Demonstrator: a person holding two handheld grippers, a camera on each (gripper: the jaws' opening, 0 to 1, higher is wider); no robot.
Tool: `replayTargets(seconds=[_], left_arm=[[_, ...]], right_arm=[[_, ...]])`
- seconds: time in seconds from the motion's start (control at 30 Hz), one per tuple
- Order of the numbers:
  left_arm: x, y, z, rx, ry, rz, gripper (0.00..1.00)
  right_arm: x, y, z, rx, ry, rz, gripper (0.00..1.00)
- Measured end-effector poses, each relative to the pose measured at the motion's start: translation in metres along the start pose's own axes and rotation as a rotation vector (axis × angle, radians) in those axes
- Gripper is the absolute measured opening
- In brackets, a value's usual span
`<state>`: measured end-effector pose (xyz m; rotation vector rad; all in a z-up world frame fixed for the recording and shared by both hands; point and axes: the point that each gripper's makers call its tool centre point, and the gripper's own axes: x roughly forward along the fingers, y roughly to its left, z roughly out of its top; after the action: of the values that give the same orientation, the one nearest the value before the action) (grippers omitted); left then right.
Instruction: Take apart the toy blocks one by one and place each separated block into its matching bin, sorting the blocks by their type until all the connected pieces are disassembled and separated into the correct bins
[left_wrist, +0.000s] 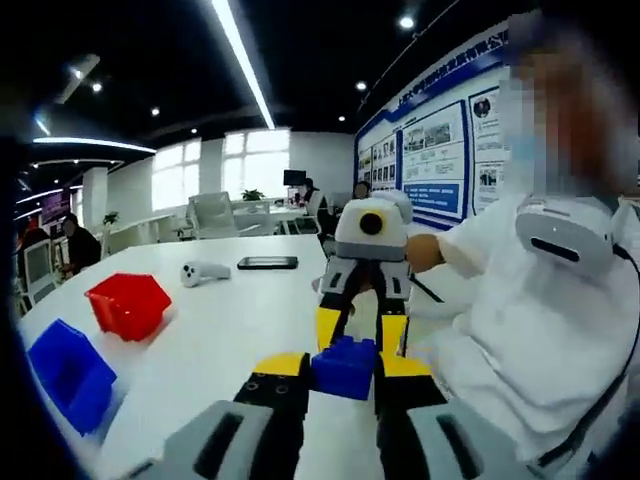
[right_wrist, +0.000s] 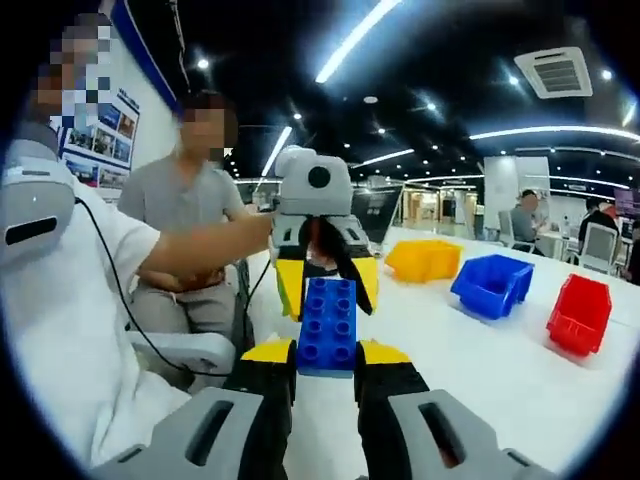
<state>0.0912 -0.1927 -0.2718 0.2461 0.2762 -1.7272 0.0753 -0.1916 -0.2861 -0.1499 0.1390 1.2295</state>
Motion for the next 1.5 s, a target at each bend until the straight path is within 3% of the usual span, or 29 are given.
replayTargets(seconds=[0.2,0.3,0.4,0.6,0.8,0.87,1.0,1.13,1.23,1.43,1.5], left_arm=[[0.0,0.001,0.001,-0.025,0.014,0.006,0.24],[-0.001,0.012,0.004,-0.049,-0.003,0.053,0.24],[-0.005,0.034,0.008,-0.061,-0.031,0.146,0.24],[-0.013,0.072,0.012,-0.06,-0.053,0.31,0.24],[-0.033,0.132,0.014,-0.095,-0.085,0.542,0.24],[-0.039,0.148,0.012,-0.073,-0.063,0.651,0.24],[-0.045,0.165,0.009,-0.06,-0.029,0.771,0.24],[-0.046,0.178,0.017,-0.043,-0.035,0.847,0.24],[-0.058,0.203,0.019,-0.05,-0.03,0.924,0.24],[-0.078,0.233,0.017,-0.134,-0.08,1.057,0.24],[-0.084,0.242,0.015,-0.129,-0.085,1.1,0.24]], right_arm=[[0.0,-0.009,-0.003,0.014,0.001,-0.048,0.25],[-0.002,-0.02,-0.003,0.02,0.001,-0.097,0.29],[-0.005,-0.035,-0.007,0.007,0.013,-0.173,0.41],[-0.015,-0.061,-0.013,0.048,0.006,-0.277,0.42],[-0.024,-0.072,-0.019,0.063,0.019,-0.332,0.42],[-0.026,-0.074,-0.021,0.063,0.023,-0.342,0.42],[-0.03,-0.078,-0.021,0.074,0.015,-0.358,0.42],[-0.031,-0.079,-0.022,0.08,0.012,-0.364,0.42],[-0.033,-0.08,-0.022,0.082,0.011,-0.37,0.42],[-0.036,-0.081,-0.022,0.086,0.011,-0.382,0.41],[-0.038,-0.083,-0.023,0.088,0.012,-0.386,0.41]])
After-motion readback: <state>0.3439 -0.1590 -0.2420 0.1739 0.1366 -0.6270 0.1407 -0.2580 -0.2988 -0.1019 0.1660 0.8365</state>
